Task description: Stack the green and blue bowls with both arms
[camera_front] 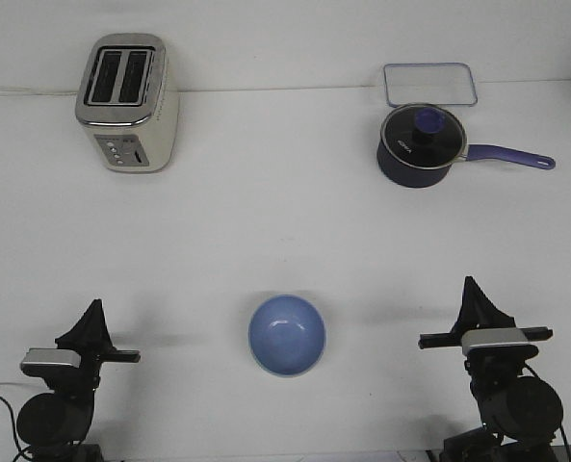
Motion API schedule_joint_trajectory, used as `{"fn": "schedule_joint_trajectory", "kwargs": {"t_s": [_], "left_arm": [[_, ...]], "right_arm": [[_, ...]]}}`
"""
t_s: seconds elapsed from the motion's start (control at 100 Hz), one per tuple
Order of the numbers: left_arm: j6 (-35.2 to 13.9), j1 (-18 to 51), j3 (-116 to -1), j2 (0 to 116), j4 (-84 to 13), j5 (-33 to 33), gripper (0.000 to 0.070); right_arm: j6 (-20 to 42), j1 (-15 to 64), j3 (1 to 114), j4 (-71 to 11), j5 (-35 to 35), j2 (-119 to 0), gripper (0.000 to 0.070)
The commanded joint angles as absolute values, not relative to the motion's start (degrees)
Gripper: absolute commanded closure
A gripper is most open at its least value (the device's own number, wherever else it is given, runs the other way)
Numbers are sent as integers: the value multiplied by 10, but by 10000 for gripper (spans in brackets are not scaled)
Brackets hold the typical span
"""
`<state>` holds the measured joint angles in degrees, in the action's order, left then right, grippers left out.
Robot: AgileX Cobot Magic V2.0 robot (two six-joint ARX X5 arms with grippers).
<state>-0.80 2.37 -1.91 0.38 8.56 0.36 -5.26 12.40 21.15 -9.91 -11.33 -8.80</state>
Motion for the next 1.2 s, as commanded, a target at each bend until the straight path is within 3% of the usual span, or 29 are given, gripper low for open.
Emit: {"fn": "schedule_joint_trajectory", "kwargs": {"t_s": [0.0, 0.21, 0.4, 1.189], "left_arm": [[-10, 24, -8, 4, 91, 6, 688], [-10, 24, -8, 4, 91, 6, 688], [-10, 24, -8, 4, 91, 6, 688], [-10, 24, -8, 4, 91, 6, 688]], "right_arm": [[-104, 85, 179, -101, -84, -79, 700], [-151, -5, 68, -85, 33, -21, 700], [-170, -17, 7, -42, 30, -1, 700], [-167, -17, 7, -25, 30, -1, 700]]}}
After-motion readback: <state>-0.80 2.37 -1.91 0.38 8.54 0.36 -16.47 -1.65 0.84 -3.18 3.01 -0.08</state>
